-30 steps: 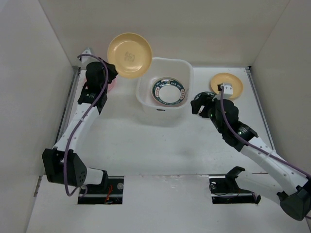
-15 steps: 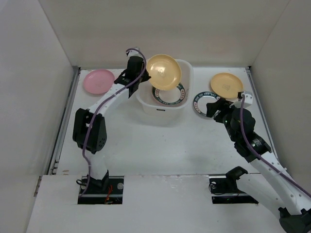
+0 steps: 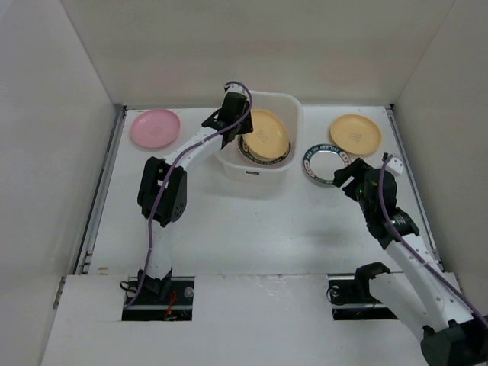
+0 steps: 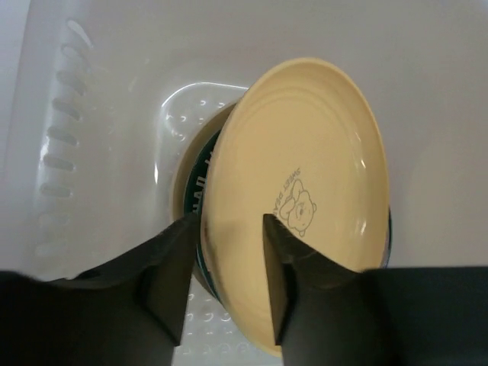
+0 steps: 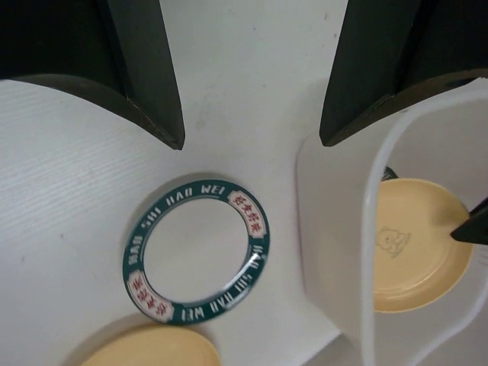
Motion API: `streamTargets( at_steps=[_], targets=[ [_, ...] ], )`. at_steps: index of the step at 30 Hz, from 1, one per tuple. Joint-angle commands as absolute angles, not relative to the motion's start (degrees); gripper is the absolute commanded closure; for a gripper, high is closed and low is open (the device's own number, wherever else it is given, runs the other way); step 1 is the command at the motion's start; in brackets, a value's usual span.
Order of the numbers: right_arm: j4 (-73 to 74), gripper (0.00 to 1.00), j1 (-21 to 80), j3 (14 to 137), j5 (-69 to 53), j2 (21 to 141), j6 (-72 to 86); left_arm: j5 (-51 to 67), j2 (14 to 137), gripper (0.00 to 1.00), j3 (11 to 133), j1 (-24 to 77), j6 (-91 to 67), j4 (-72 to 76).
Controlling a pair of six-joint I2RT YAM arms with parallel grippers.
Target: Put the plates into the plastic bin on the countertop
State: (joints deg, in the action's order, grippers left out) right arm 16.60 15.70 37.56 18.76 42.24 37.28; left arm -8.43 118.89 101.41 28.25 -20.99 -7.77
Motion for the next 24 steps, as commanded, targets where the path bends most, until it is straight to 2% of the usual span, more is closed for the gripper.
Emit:
streamTargets(
  at_steps=[1, 3, 5, 6, 7, 13, 24],
  targets=[
    [14.87, 0.23, 12.10, 33.68, 11.71, 44.55, 44.90, -9.40, 118.65, 0.60, 104.15, 28.34, -17.50, -7.65],
    [11.97, 0.23, 9.55, 30.43, 8.89, 45.17, 48.41, -9.75, 118.65, 0.50, 103.89, 28.60, -16.27, -7.56],
    [9.59, 0.23, 7.09, 27.70, 7.04, 45.61, 51.05, -10.46, 117.69, 0.25, 103.36, 29.31, -14.95, -7.12],
    [8.71, 0.23, 6.12, 26.90, 6.68, 46.05, 51.67, -10.89, 117.25, 0.07, 103.19, 29.57, -14.42, -6.95],
    [8.09, 0.23, 5.15, 26.29, 6.42, 46.84, 52.20, -11.51, 116.46, 0.00, 102.92, 30.01, -13.63, -6.86],
    [2.21, 0.22, -2.06, 25.05, 3.70, 53.33, 52.38, -14.32, 108.21, 0.00, 98.89, 32.47, -11.25, -5.45],
    [-16.86, 0.28, -7.78, 28.73, -8.34, 77.41, 54.67, -14.76, 85.98, 0.00, 76.66, 31.69, -14.50, 0.96]
  ],
)
